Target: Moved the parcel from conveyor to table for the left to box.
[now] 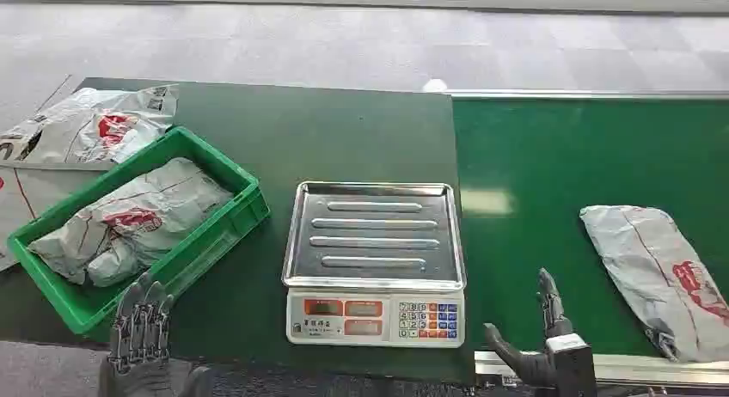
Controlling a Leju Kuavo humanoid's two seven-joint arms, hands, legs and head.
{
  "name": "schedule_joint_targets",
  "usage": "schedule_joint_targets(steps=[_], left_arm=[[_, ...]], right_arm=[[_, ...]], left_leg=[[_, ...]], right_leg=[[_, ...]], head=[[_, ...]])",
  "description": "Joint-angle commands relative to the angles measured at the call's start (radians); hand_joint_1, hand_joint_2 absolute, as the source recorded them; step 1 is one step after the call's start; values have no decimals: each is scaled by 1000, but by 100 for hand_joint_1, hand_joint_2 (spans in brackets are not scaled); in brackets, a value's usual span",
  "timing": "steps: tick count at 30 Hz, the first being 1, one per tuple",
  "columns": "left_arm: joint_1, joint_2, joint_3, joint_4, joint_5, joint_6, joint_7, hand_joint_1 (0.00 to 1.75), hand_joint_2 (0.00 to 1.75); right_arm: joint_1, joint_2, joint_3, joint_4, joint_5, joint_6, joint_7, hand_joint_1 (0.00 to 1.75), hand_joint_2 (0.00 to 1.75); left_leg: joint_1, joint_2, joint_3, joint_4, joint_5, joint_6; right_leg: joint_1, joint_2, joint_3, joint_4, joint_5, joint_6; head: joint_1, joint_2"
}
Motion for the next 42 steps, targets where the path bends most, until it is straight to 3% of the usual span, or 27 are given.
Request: schedule_joint_targets(steps=[1,2,3,8,9,11,12,13,16,17,18,22,24,25,26,27,30,42], left_arm=[[-17,-30,85,-75,-139,-99,22,0,175],[-26,-53,108,-91,-155,-149,31,0,175],[-28,-71,124,-98,-162,-173,42,0,175],[-21,-90,137,-95,-172,-196,42,0,175],[-21,-90,137,-95,-172,-196,42,0,175],[-21,-90,137,-95,-172,-196,42,0,175],[-22,-84,135,-89,-178,-207,38,0,175],[-32,-83,142,-71,-175,-226,39,0,175],[-43,-101,181,-20,-148,-289,47,0,175],[-42,-118,201,5,-117,-336,39,0,175],[-39,-140,225,23,-112,-368,35,0,175],[-32,-184,266,73,-97,-443,40,0,175],[-34,-183,277,86,-107,-491,51,0,175],[-39,-176,284,96,-114,-505,58,0,175],[-43,-175,293,105,-110,-511,60,0,175],[-50,-175,311,115,-92,-527,59,0,175],[-61,-179,350,125,-74,-549,56,0,175],[-62,-182,356,121,-72,-555,59,0,175]], right_arm=[[-19,186,-283,-21,396,1,35,0,175],[-70,180,-340,-9,484,1,117,0,175],[-108,148,-325,-1,470,1,145,0,175],[-116,145,-321,8,464,1,151,0,175],[-116,145,-321,8,464,1,151,0,175],[-116,145,-321,8,464,1,151,0,175],[-111,184,-385,28,590,1,183,0,175],[-165,185,-414,71,728,5,285,0,175],[-337,157,-496,217,827,162,443,0,175],[-408,144,-541,297,839,226,456,0,175],[-467,134,-591,366,857,243,453,0,175],[-519,47,-670,523,995,299,563,0,175],[-529,-3,-662,672,1079,493,741,0,175],[-550,-23,-659,811,1065,626,779,0,175],[-559,-41,-633,907,1086,686,802,0,175],[-574,-55,-608,1018,1087,743,798,0,175],[-587,-66,-603,1134,1048,798,777,0,175],[-605,-66,-596,1133,1047,811,782,0,175]], left_leg=[[0,1,-1,0,1,0],[0,2,0,-1,1,0],[-1,3,-2,0,1,0],[0,1,-6,-1,1,1],[0,1,2,-1,1,1],[0,1,3,-1,1,2],[0,1,3,-1,1,1],[0,1,3,-2,1,2],[-1,5,3,-1,2,2],[-1,8,4,-3,2,2],[-1,8,-5,-2,2,2],[-2,4,-2,-2,3,3],[-3,0,2,-1,6,7],[-3,-4,3,-1,5,7],[-3,-6,4,-4,7,8],[-2,-5,5,-1,5,7],[-2,-7,5,-2,5,8],[-2,-8,0,-1,5,7]], right_leg=[[0,1,-2,0,1,-1],[1,1,-1,-1,2,-1],[0,3,-3,1,2,0],[-1,1,1,-2,2,0],[-1,0,1,-2,1,0],[-2,1,2,-2,2,1],[-2,1,3,-1,1,1],[-2,1,3,-2,2,0],[-3,5,2,-2,3,1],[-3,8,2,-3,5,1],[-3,8,1,-1,5,2],[-4,3,0,-3,5,2],[-5,-1,3,-4,6,5],[-5,-4,5,-3,5,5],[-5,-6,7,-9,7,5],[-4,-5,8,-5,5,5],[-4,-7,9,-7,5,5],[-4,-10,4,-5,4,6]], head=[[0,0],[0,0],[0,0],[0,0],[0,0],[0,0],[0,0],[0,0],[0,0],[0,0],[0,0],[0,0],[0,0],[0,0],[0,0],[0,0],[0,0],[0,0]])
